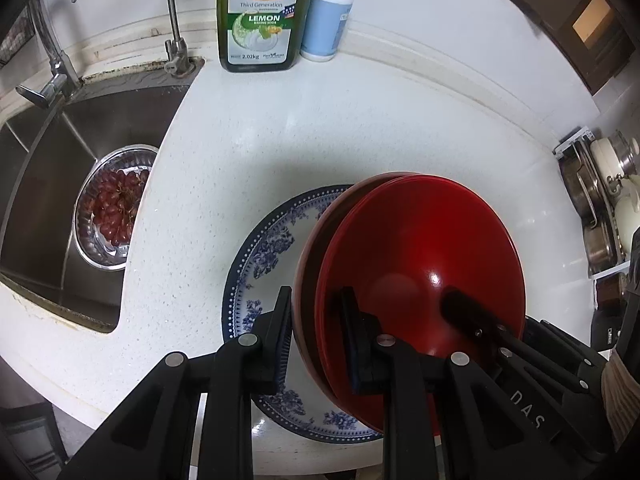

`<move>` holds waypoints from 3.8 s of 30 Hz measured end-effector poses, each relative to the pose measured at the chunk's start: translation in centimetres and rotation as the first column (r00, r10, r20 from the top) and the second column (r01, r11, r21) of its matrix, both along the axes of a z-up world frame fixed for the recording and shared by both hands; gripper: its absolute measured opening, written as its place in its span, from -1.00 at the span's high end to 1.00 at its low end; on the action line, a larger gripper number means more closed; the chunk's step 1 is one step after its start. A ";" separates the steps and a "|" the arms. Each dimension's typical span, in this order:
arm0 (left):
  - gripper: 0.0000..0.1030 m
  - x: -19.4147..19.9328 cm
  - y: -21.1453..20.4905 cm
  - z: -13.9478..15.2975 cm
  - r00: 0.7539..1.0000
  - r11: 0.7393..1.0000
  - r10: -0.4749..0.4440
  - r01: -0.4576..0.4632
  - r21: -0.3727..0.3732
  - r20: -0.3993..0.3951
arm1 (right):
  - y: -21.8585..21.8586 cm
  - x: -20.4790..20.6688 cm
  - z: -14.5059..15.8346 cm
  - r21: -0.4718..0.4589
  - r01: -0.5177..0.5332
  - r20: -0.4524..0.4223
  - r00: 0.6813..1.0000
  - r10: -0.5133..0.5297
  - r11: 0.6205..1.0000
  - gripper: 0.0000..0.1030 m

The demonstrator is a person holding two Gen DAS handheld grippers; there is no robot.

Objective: Organize plates and bowls

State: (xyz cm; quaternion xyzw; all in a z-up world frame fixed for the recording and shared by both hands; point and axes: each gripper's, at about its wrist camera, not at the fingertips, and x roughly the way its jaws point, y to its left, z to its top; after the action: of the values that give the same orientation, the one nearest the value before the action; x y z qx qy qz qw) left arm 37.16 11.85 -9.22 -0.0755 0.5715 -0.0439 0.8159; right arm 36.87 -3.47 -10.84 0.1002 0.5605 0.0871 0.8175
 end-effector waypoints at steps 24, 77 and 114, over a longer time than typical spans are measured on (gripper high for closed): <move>0.54 0.2 -1.0 -2.4 0.999 0.999 -0.038 0.040 0.032 -0.034 | 0.0 -0.3 -2.3 -0.034 -0.010 -0.031 0.999 0.009 0.999 0.54; -1.00 -37.7 -4.3 7.0 0.791 0.959 -0.034 -0.146 0.242 0.611 | -7.6 -37.5 7.3 -0.177 0.191 0.559 0.827 -0.061 0.966 -0.67; -1.00 -43.7 -2.4 9.6 0.740 0.961 -0.080 -0.120 0.248 0.668 | -4.8 -45.3 10.7 -0.161 0.262 0.632 0.768 -0.105 0.952 -0.74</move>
State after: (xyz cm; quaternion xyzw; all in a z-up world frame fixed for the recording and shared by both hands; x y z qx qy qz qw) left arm -6.50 9.48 0.42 0.0532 0.2383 0.0204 0.9695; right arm -8.41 -8.26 -0.17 0.0216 0.2568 -0.0340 0.9656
